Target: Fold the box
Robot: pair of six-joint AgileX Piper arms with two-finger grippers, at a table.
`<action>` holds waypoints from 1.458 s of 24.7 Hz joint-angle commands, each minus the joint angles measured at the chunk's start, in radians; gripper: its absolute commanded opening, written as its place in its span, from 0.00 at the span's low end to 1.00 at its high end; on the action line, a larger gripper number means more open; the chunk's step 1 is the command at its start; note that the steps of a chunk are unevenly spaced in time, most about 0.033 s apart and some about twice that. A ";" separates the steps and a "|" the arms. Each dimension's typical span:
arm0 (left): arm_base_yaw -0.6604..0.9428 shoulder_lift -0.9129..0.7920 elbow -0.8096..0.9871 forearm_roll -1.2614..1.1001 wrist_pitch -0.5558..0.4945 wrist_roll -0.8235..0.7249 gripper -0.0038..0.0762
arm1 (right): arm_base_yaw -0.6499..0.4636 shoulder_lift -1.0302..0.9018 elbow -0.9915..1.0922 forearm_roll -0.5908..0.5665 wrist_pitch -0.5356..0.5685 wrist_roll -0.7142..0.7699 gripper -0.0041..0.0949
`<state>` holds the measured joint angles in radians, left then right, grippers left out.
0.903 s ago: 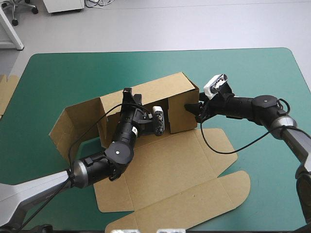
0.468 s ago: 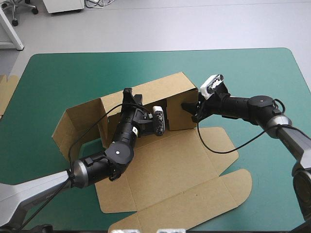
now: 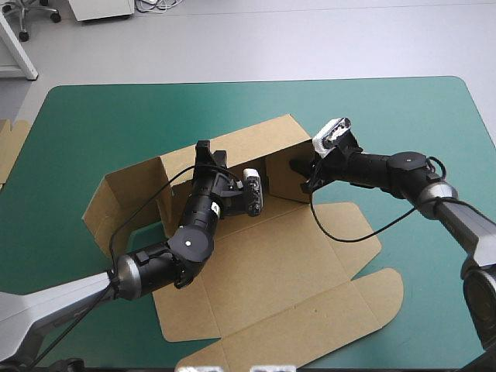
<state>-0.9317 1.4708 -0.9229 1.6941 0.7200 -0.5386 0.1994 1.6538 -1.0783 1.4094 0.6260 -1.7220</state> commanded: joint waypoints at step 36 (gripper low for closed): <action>-0.007 -0.034 -0.077 0.074 0.008 -0.007 0.24 | 0.003 -0.038 -0.166 -0.336 0.050 0.571 0.04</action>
<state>-0.9317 1.4726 -0.9608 1.7090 0.6882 -0.5375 0.1997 1.6557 -1.2164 1.0221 0.6337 -1.1575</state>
